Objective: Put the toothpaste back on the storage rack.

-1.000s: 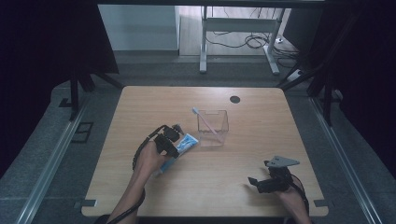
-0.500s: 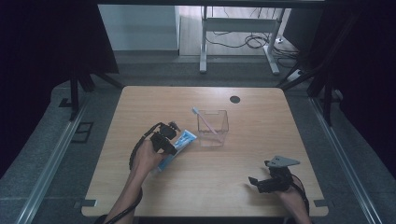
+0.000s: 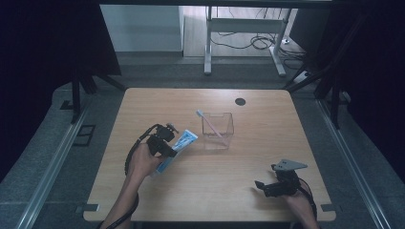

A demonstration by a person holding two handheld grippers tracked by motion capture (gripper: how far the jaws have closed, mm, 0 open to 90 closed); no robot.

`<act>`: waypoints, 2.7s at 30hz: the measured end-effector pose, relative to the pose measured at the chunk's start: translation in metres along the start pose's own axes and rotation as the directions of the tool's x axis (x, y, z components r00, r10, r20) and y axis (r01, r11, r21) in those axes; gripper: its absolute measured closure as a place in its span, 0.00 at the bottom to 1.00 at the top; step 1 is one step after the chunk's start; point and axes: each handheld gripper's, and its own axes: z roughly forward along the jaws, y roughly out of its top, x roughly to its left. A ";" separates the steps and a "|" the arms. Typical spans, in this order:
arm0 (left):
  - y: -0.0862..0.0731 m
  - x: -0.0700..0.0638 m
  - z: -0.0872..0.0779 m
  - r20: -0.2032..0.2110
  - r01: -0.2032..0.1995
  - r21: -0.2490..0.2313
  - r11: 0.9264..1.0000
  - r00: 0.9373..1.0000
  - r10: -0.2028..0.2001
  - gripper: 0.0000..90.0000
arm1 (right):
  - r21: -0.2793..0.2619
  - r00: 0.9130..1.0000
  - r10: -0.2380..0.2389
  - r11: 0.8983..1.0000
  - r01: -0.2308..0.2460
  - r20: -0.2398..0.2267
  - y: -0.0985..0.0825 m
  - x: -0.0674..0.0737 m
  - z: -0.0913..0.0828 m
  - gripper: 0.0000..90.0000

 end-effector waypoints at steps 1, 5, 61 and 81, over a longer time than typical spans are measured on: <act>-0.001 0.000 -0.002 0.000 -0.002 -0.003 1.000 1.000 0.002 0.81 | 0.000 1.000 0.000 1.000 0.000 0.001 0.000 0.000 0.000 0.02; -0.005 0.001 -0.009 0.007 -0.001 -0.026 1.000 1.000 0.001 0.81 | 0.002 1.000 0.001 1.000 -0.001 0.001 0.000 0.000 0.000 0.02; 0.053 -0.030 -0.070 0.050 -0.144 -0.294 0.945 0.985 0.166 0.82 | 0.010 1.000 -0.002 1.000 0.002 0.005 -0.002 -0.001 0.002 0.00; 0.094 -0.040 -0.058 0.048 -0.161 -0.345 0.925 0.981 0.189 0.82 | 0.010 1.000 -0.008 1.000 0.008 0.002 -0.001 -0.001 0.003 0.00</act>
